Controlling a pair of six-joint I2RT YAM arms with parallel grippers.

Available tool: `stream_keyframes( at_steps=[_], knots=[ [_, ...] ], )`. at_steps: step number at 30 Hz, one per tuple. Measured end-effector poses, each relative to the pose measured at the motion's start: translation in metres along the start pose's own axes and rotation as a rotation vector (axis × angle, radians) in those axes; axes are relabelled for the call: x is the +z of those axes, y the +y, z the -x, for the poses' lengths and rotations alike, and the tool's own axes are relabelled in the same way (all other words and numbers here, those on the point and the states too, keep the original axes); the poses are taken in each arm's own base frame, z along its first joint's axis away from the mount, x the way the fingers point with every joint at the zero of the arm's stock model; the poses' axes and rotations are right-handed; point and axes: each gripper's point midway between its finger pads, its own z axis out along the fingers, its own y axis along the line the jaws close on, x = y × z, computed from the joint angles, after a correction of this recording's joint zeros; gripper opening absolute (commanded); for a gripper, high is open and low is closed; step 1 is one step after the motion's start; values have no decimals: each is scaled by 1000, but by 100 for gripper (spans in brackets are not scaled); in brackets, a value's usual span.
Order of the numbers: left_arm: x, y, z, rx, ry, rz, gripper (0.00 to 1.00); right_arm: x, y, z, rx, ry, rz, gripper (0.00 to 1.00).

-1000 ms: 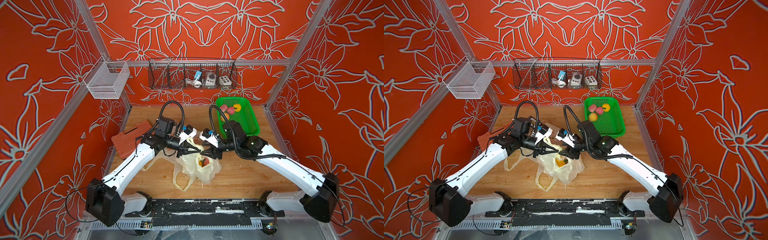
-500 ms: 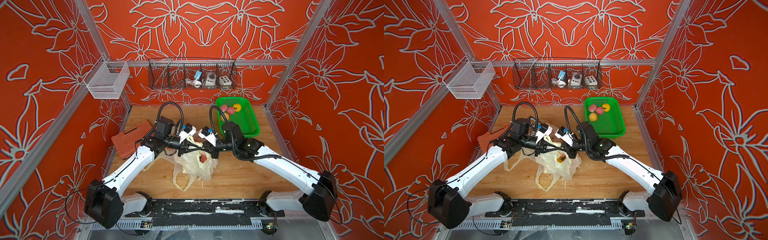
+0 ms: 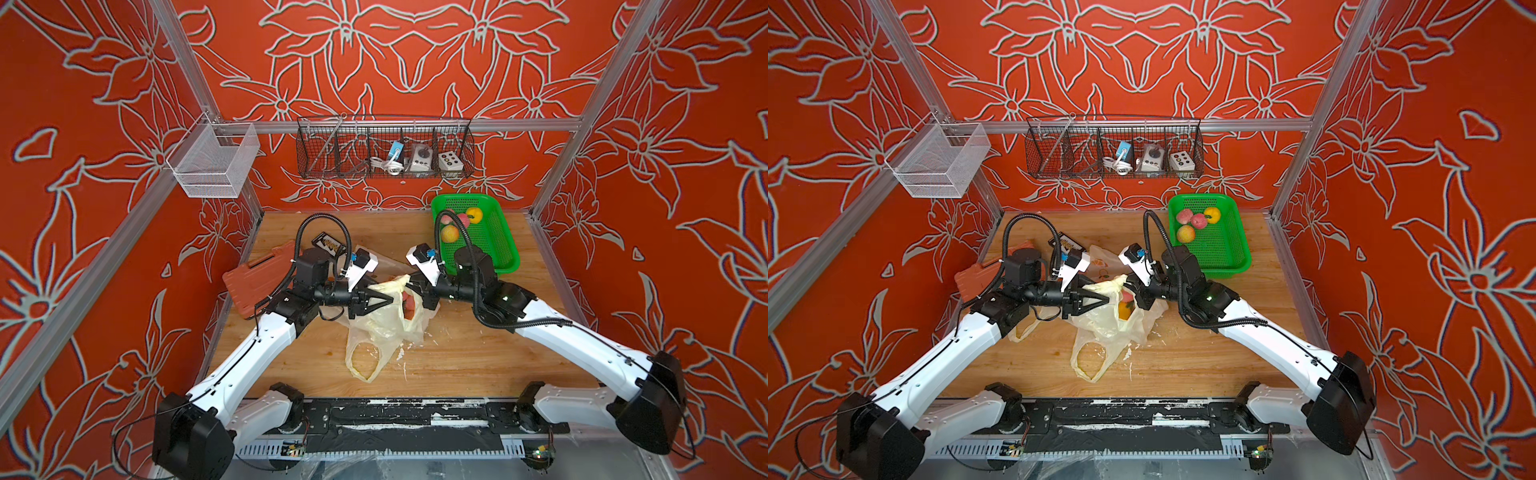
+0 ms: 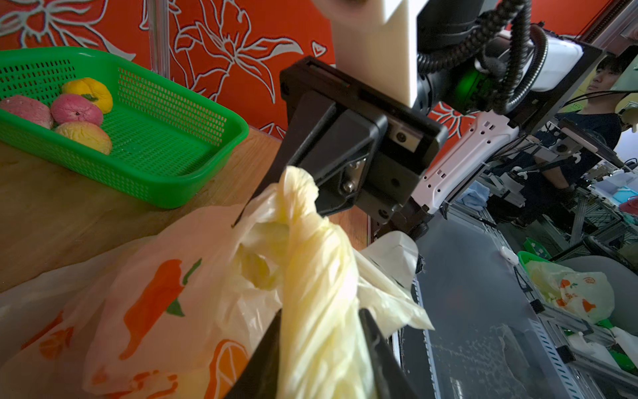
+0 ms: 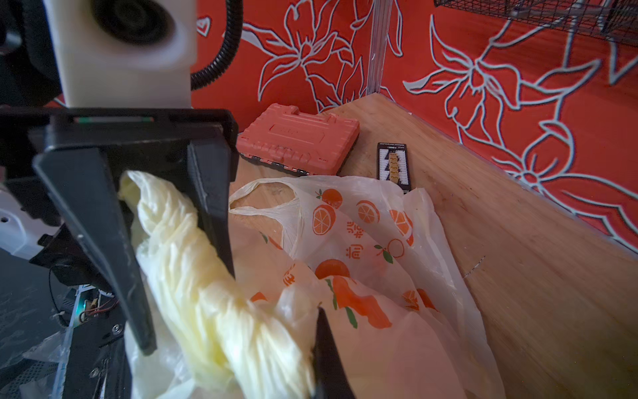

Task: Place the peach into a plastic bag & tie a knot
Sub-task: Cross the plastic bag at the center of the board.

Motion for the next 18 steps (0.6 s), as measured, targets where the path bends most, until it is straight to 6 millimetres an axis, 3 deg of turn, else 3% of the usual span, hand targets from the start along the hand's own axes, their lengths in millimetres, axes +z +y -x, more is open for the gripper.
stream_keyframes(
  at_steps=[6, 10, 15, 17, 18],
  knots=[
    [27, -9, 0, 31, -9, -64, 32, 11, -7, 11, 35, -64, -15, 0],
    [48, -9, 4, 57, -26, -88, 39, 23, -21, 3, 72, -124, -72, 0],
    [57, -8, -2, 55, -36, -69, 56, 28, -35, -12, 91, -217, -115, 0],
    [53, -8, -5, 55, -34, -42, 79, 26, -39, -15, 107, -265, -118, 0],
    [49, -10, -5, 66, -37, -25, 85, 25, -42, -15, 117, -292, -116, 0]
  ],
)
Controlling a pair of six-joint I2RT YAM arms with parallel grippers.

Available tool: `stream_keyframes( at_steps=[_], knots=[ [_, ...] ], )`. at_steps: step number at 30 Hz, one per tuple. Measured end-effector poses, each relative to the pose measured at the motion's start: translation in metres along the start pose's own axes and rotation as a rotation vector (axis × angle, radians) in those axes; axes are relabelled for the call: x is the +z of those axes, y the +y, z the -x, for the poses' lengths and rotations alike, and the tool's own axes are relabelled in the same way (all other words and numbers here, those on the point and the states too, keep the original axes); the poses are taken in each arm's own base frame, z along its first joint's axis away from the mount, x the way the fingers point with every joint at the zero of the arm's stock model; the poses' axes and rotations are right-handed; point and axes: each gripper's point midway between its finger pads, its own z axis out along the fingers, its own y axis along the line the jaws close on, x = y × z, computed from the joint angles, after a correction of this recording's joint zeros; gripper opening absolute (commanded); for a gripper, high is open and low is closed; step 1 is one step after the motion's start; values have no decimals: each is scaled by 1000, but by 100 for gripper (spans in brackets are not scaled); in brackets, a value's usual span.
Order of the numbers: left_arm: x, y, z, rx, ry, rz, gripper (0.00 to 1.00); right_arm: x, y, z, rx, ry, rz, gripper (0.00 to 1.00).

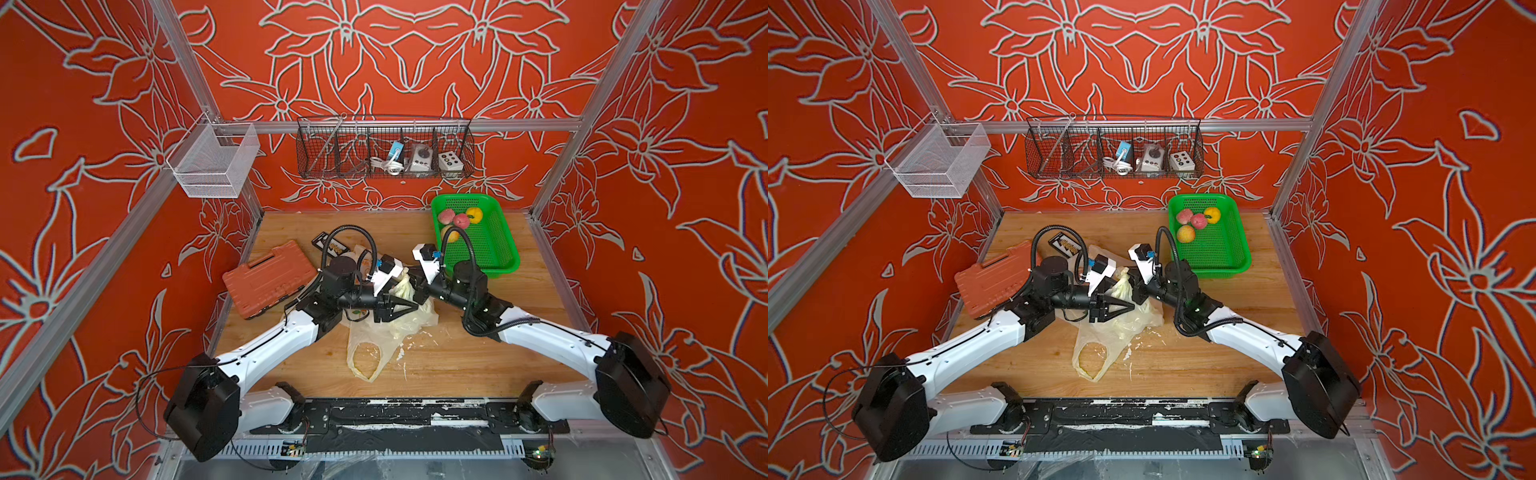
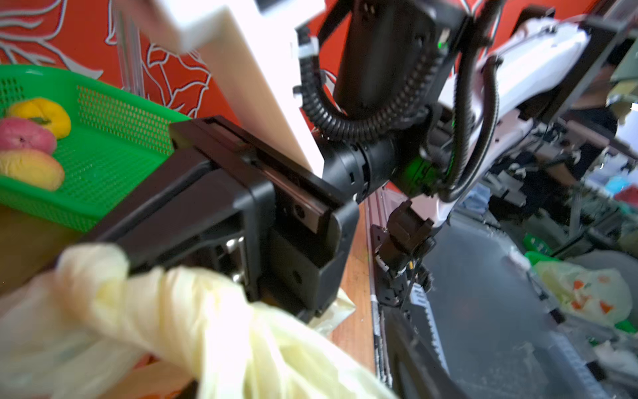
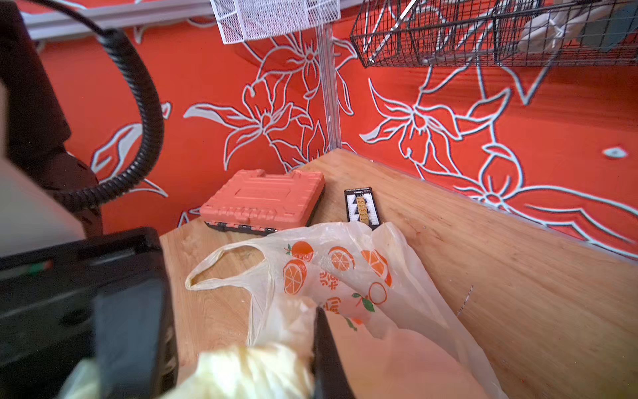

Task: Place the peach into a plastic bag & tie a knot
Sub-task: Cross the plastic bag at the center of the board.

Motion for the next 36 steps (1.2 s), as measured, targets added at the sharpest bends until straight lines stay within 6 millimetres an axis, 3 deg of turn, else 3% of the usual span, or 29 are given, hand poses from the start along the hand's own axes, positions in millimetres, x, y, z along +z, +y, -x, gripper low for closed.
stream_keyframes(
  at_steps=[4, 8, 12, 16, 20, 26, 31, 36],
  knots=[
    [-21, -12, 10, 40, -30, 59, 87, -3, -4, 5, 23, -74, 31, 0],
    [-45, -16, 21, 69, -73, 125, 87, -4, 6, 16, 11, -124, 93, 0],
    [-70, -6, 32, 46, -100, 221, 89, -4, 12, 21, 2, -146, 125, 0],
    [-88, 5, 56, -8, -125, 289, 89, -2, 13, 15, -1, -129, 142, 0],
    [-80, 9, 72, -81, -102, 214, 90, 2, 13, 5, -9, -86, 141, 0],
    [-67, 20, 49, -244, -1, 155, 90, 5, 10, -7, -27, -28, 130, 0],
    [-71, 15, 64, -242, 10, 174, 91, 5, 9, -16, -39, 7, 126, 0],
    [-73, 41, 66, -247, 18, 296, 93, 5, 9, -21, -56, 29, 126, 0]
  ],
)
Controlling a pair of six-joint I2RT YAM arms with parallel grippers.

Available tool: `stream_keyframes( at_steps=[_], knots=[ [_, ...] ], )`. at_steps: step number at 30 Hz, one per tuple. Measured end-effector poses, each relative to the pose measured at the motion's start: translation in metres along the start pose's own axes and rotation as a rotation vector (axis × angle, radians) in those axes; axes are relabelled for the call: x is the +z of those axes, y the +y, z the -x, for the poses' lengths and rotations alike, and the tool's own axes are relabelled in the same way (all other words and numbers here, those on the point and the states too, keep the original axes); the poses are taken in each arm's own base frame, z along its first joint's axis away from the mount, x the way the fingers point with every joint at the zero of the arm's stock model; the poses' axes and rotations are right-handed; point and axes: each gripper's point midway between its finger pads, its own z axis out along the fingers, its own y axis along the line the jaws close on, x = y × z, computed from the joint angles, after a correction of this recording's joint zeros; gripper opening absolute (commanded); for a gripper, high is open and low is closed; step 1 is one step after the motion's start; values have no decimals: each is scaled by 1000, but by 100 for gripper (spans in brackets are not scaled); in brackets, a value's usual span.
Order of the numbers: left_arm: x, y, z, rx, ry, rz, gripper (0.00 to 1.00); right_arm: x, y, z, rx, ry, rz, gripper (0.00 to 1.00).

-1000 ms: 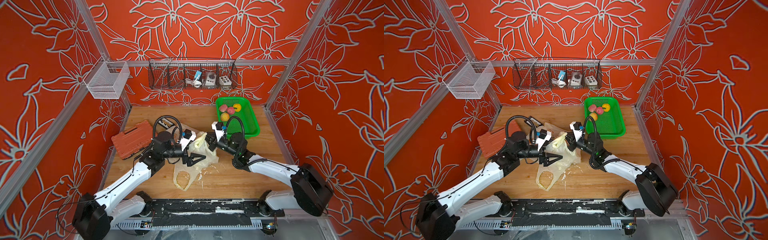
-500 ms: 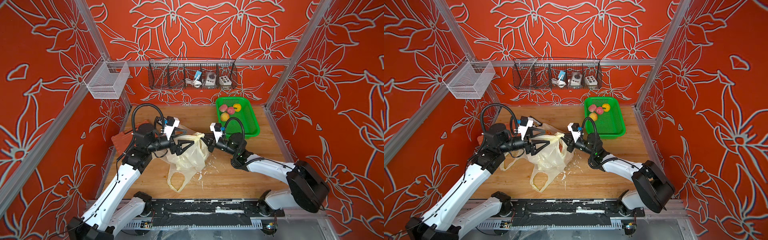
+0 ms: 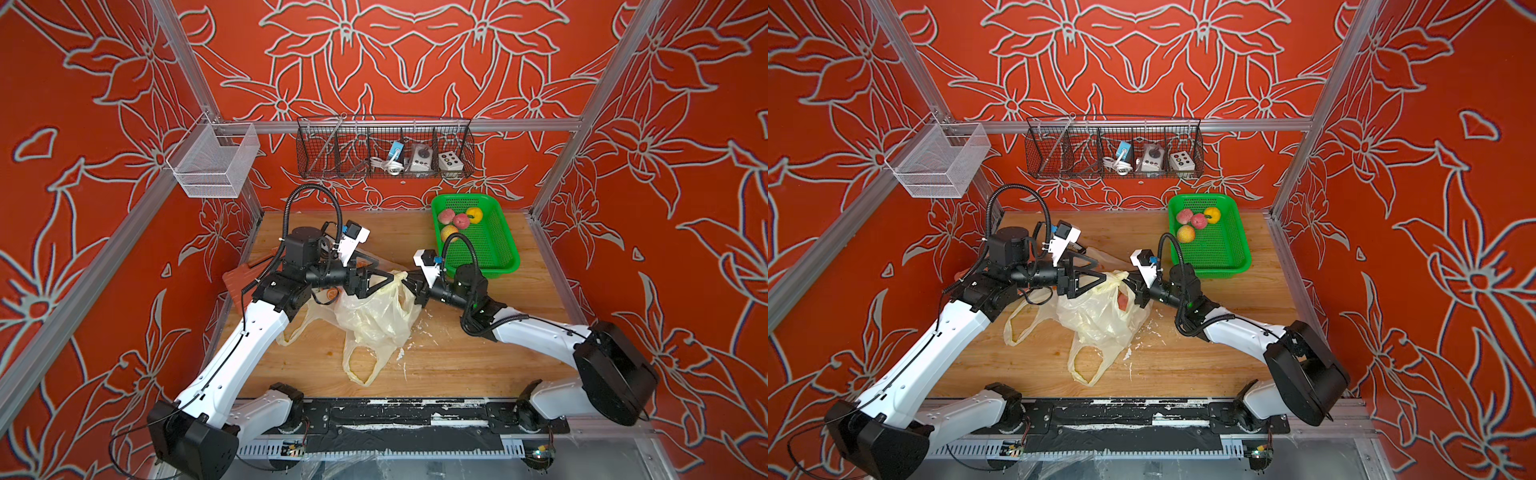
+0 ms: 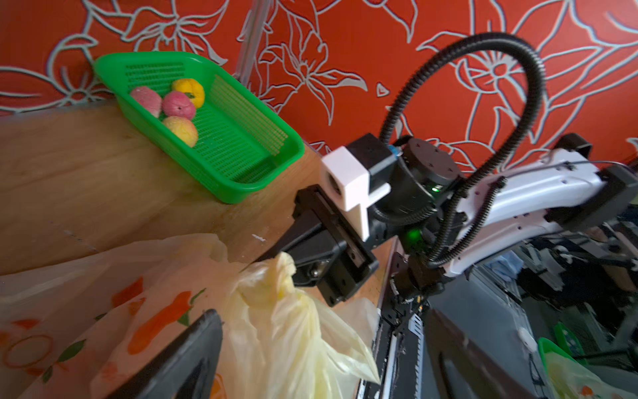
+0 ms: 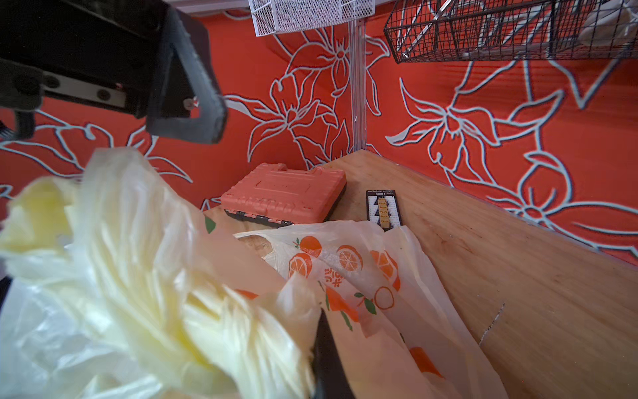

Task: Place the peach into a plastic bag & tie a knot
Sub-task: Cross the plastic bag at the center of the board.

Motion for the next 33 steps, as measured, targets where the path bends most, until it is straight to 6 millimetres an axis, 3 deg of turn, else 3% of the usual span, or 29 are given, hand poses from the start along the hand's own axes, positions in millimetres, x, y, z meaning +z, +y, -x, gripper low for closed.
stream_keyframes(
  at_steps=[6, 9, 12, 15, 19, 23, 28, 33],
  knots=[
    [13, 29, -1, -39, 19, 86, 86, 1, 2, -7, -17, 31, 4, 0],
    [12, 36, 2, -27, 32, 113, 70, 1, 2, -8, -23, 33, 4, 0],
    [-1, 44, 3, -35, 13, 134, 45, 0, 2, -7, -26, 32, 3, 0],
    [-15, 56, -7, -67, -13, 167, 34, 0, 2, -6, -26, 32, 4, 0],
    [-13, 58, -32, -95, 0, 126, 34, 0, 3, -5, -26, 30, 7, 0],
    [1, 45, -52, -118, 23, 4, 36, 1, 6, -6, -18, 30, 15, 0],
    [22, 6, -62, -57, 64, -143, 36, 3, 13, 5, 16, 1, 39, 0],
    [33, 2, -59, -20, 48, -167, 41, 6, 26, 23, 66, -67, 98, 0]
  ],
)
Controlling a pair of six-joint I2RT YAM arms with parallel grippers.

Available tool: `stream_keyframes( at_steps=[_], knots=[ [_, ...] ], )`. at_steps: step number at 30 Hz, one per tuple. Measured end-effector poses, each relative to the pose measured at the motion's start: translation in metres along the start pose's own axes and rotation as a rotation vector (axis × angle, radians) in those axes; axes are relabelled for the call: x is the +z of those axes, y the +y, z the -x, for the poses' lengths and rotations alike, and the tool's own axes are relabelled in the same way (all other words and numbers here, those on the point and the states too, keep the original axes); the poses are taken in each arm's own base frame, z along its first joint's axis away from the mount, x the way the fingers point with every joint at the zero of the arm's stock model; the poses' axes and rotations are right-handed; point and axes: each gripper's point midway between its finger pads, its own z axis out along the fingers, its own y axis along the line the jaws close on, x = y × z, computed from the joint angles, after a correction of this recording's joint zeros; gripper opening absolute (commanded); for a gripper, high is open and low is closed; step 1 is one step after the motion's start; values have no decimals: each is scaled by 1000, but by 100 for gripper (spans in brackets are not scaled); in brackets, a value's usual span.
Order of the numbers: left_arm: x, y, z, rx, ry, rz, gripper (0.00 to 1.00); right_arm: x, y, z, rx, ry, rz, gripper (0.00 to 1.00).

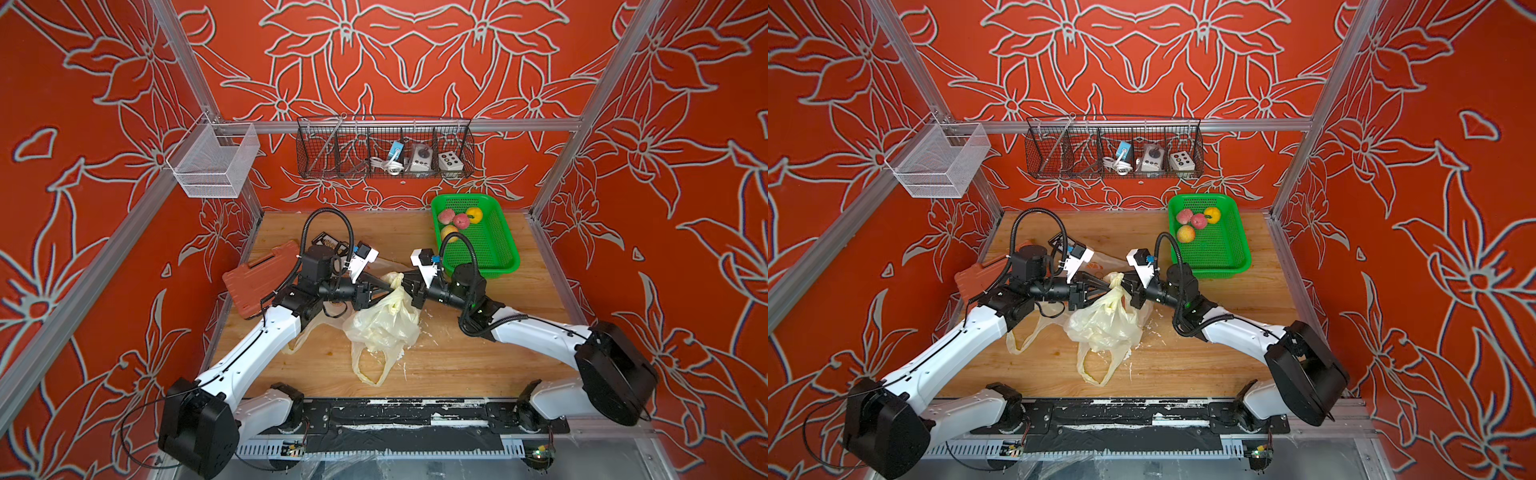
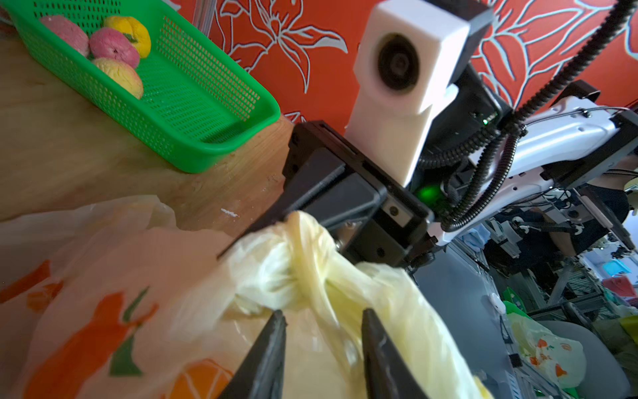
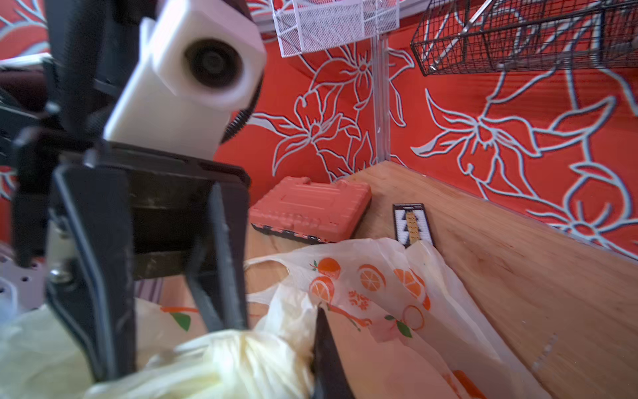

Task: Place the peach into a plastic bag & tie a knot
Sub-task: Cross the plastic bag at the center of the board, then tie the plastic bag at the center of the board.

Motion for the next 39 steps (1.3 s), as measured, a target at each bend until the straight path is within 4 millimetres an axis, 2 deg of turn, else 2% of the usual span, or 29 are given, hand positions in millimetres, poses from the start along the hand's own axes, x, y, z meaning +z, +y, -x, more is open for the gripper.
stream_keyframes(
  at_steps=[6, 10, 15, 21, 28, 30, 32, 36, 39],
  knots=[
    [16, -2, 9, 75, -30, -4, 48, 0, 0, 22, 47, -88, 38, 0],
    [22, 4, 13, 117, -62, 34, 52, -2, -2, 34, 95, -154, 94, 0],
    [16, 15, 5, 131, -85, 112, 51, -4, 2, 35, 128, -163, 170, 0],
    [0, 15, 15, 173, -127, 170, 48, -7, 9, 37, 119, -168, 222, 0],
    [-29, 8, 31, 187, -198, 185, 35, -5, 9, 28, 135, -147, 245, 0],
    [-29, 2, 31, 184, -196, 157, 32, -4, 8, 26, 144, -142, 246, 0],
    [-29, -1, 30, 173, -191, 133, 24, -3, 7, 24, 150, -140, 248, 0],
    [-29, 1, 29, 139, -187, 127, 1, -4, 8, 26, 150, -145, 251, 0],
    [-29, 12, 34, 100, -181, 141, 0, -4, 8, 26, 154, -146, 253, 0]
  ],
)
